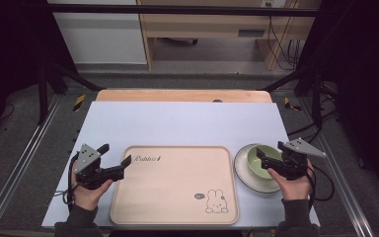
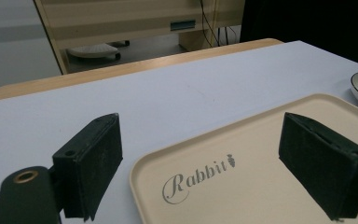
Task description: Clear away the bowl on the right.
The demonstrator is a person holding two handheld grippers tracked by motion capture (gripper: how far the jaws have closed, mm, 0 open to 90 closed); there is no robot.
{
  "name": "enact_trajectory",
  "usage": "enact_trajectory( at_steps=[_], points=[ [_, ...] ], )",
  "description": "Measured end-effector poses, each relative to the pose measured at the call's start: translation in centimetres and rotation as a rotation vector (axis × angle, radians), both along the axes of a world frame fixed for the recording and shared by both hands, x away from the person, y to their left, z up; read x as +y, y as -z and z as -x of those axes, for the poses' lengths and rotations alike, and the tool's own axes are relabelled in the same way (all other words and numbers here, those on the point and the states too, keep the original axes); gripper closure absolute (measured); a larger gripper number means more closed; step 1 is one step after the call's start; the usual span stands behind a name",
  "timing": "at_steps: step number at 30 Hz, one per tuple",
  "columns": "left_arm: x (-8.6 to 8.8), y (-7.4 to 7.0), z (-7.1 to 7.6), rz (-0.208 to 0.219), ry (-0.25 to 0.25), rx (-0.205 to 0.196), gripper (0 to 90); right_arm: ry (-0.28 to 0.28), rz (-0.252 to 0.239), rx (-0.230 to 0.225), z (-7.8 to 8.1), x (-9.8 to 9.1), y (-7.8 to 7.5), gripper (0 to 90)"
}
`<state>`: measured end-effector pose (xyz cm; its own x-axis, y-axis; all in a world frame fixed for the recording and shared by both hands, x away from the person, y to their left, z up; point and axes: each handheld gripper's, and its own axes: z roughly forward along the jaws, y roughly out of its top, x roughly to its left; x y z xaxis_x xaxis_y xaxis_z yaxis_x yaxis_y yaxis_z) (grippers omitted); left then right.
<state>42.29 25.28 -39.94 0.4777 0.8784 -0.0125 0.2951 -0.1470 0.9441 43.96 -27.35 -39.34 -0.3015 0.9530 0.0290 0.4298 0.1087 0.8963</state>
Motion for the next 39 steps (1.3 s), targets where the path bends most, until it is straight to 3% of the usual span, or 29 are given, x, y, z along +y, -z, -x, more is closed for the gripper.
enact_trajectory(
  at_steps=[12, 39],
  points=[
    [0.0, 0.0, 0.0, -0.005, -0.001, 0.001, 13.0, 0.035, 0.025, 0.014, -0.3, -0.8, 0.6, 22.7],
    [-0.1, 0.3, -0.2, -0.005, -0.002, 0.011, 13.0, 0.124, 0.045, 0.102, -1.0, -2.6, 2.4, 27.0]
  ],
)
